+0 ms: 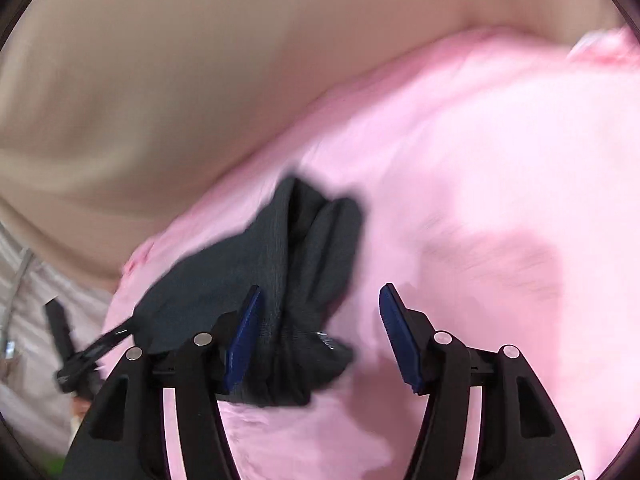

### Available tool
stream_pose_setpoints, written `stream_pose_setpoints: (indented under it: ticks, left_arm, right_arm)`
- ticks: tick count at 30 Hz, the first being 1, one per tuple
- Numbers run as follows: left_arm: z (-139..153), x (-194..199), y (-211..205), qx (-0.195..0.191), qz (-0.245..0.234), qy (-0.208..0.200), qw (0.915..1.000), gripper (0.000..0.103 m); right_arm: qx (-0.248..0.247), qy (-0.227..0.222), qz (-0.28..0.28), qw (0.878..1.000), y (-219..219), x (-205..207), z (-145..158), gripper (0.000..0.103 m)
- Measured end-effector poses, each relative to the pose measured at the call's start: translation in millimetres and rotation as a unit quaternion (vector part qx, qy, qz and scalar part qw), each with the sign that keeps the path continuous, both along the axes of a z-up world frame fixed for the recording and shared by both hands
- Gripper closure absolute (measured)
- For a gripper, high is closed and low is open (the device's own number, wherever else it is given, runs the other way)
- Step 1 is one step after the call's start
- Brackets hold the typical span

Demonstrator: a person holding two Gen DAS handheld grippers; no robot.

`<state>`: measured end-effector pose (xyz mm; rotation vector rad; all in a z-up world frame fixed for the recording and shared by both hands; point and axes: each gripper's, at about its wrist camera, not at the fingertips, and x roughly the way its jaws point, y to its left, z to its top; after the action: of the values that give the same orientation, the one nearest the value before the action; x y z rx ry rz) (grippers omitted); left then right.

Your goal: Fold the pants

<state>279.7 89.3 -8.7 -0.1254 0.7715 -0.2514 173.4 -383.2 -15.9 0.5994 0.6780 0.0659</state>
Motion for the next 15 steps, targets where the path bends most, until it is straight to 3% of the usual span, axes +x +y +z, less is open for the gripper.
stream_pose_setpoints:
  ticks: [1, 2, 5, 7, 8, 10, 13, 14, 15]
  left_arm:
    - [16, -5, 11, -0.007, 0.019, -0.015, 0.9997, 0.037]
    - [30, -7, 20, -0.021, 0.024, -0.027, 0.9991, 0.035]
    - [59, 5, 4, -0.046, 0.022, -0.039, 0.9980, 0.005]
    - [53, 30, -14, -0.035, 0.024, -0.008, 0.9991, 0.005]
    - [44, 41, -17, -0.023, 0.032, 0.019, 0.9990, 0.005]
    - [10, 76, -21, -0.038, 0.018, 0.106, 0.9935, 0.005]
    - [-42, 118, -21, -0.138, -0.003, 0.229, 0.9636, 0.005]
    - [-38, 124, -20, -0.148, 0.007, 0.213, 0.9658, 0.005]
    - [-33, 127, -21, -0.143, 0.007, 0.198, 0.9697, 0.013]
  right_arm:
    - [0.009, -0.013, 0.013, 1.000, 1, -3, 12, 0.055]
    - [0.020, -0.023, 0.035, 0.999, 8, -2, 25, 0.068]
    - [-0.009, -0.023, 0.090, 0.996, 41, 20, 45, 0.067]
    - [-0.065, -0.007, 0.072, 0.995, 58, 33, 46, 0.053]
    - [-0.091, 0.007, 0.061, 0.994, 60, 36, 40, 0.041]
    - [-0.115, 0.036, 0.048, 0.992, 57, 38, 21, 0.039]
    - [-0.063, 0.064, 0.046, 0.995, 45, 41, -6, 0.037]
    - [-0.042, 0.076, 0.046, 0.995, 39, 43, -16, 0.037]
    - [-0.031, 0.082, 0.048, 0.995, 34, 43, -23, 0.037]
